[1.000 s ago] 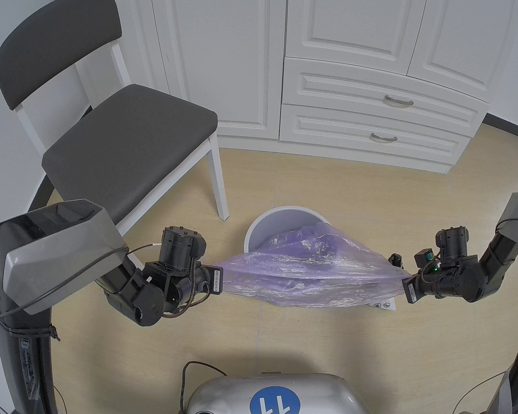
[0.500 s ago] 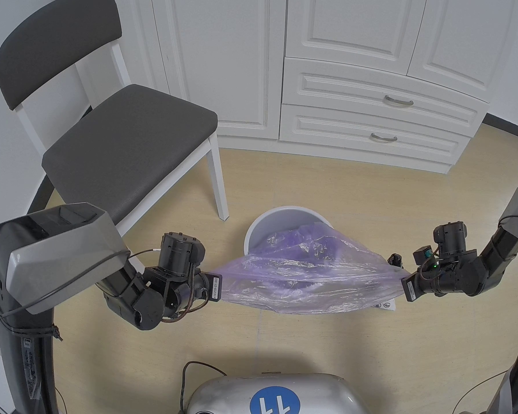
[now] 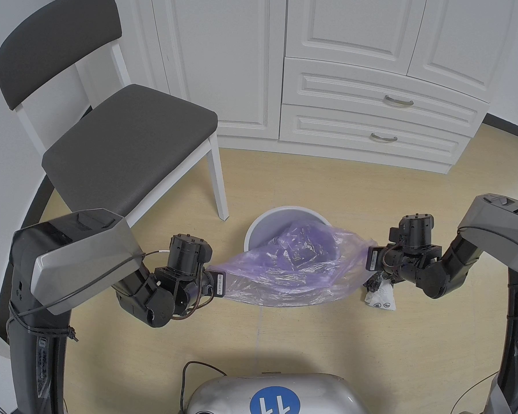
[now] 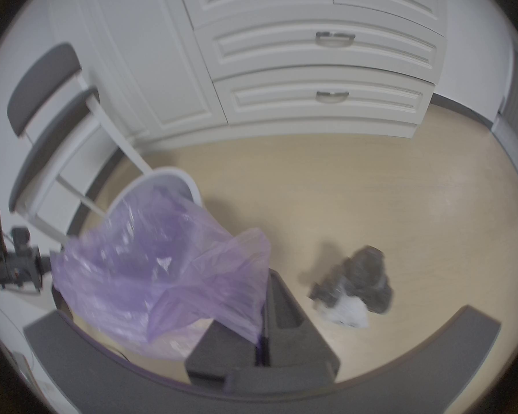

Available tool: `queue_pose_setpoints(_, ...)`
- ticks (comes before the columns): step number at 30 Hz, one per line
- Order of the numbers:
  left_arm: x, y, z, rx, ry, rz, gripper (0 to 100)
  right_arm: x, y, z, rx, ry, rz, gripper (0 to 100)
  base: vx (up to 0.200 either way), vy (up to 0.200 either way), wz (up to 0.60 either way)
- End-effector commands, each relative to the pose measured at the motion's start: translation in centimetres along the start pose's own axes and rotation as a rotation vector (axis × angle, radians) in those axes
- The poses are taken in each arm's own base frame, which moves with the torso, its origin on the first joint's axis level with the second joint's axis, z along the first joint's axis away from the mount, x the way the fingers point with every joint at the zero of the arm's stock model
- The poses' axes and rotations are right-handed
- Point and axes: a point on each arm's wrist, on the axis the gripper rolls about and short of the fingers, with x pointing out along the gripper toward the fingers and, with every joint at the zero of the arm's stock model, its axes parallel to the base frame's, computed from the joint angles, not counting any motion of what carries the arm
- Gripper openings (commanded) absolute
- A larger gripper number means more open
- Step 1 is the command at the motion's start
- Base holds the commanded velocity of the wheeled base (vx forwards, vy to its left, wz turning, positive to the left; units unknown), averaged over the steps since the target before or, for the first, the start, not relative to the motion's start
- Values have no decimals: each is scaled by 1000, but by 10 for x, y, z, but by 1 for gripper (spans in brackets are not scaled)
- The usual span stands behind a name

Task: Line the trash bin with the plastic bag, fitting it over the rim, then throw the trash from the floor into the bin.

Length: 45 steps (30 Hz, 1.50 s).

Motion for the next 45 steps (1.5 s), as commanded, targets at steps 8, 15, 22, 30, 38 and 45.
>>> queue_pose_setpoints(8,-9,9,15,-27,-37,11,0,29,27,-6,135,-118,89,0,0,0,0)
queue_pose_setpoints(15,13,14,18,-61,-62,31,0,46,33,-4,257,-182,117,0,0,0,0)
queue_pose_setpoints(22,33,20,13,-105,-60,69,0,54,23,-8,263,-181,91,0,0,0,0)
queue_pose_setpoints(30,39,21,12,-110,-62,73,0,63,2,-11,271,-181,47,0,0,0,0)
queue_pose_setpoints(38,39,25,12,-115,-64,79,0,63,-3,-16,241,-156,28,100,0,0,0)
queue_pose_setpoints(45,36,23,12,-116,-67,74,0,20,-6,-20,-69,-96,-8,100,0,0,0)
